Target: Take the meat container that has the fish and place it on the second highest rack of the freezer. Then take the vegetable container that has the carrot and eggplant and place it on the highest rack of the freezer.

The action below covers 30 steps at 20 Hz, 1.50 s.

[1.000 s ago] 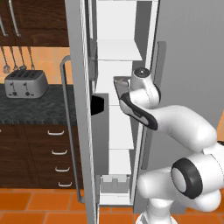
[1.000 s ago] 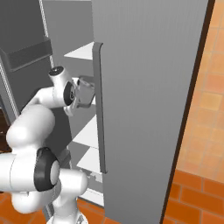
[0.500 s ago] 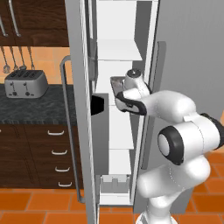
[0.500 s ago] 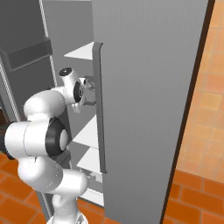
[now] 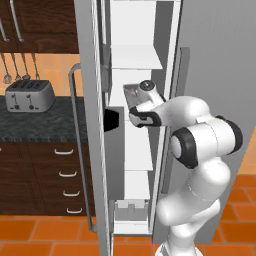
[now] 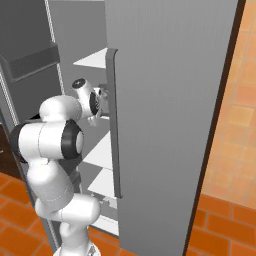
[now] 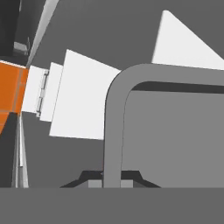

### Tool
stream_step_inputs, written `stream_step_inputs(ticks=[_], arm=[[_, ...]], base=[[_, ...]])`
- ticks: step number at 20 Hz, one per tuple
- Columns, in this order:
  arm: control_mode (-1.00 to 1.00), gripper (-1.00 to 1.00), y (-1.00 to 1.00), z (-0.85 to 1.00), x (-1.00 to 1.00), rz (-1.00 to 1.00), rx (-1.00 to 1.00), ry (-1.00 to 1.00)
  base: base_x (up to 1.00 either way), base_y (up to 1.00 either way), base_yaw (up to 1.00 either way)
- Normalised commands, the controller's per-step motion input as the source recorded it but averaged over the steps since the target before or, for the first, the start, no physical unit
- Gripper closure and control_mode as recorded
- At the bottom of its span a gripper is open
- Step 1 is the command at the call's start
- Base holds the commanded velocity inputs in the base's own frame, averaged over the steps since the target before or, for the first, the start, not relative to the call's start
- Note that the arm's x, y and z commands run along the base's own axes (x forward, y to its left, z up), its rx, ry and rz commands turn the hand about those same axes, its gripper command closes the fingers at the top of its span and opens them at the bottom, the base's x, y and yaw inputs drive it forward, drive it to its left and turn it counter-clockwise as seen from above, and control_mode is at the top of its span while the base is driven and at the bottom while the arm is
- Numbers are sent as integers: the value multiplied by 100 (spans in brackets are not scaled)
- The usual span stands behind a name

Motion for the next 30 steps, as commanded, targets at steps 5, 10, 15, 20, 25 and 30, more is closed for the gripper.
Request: stream_step_inputs(ticks=[5, 10, 15, 20, 25, 30], arm=[[-100, 100, 0, -20, 60, 0, 0, 0], [-100, 100, 0, -45, 68, 0, 0, 0], [-100, 100, 0, -26, 59, 0, 0, 0], [-100, 100, -1, -5, 63, -2, 0, 0], [-100, -100, -1, -27, 46, -1, 0, 0], [-100, -100, 0, -24, 26, 0, 0, 0]], base=[[0, 0, 0], [0, 0, 0], [0, 0, 0], [0, 0, 0], [0, 0, 0], [0, 0, 0]])
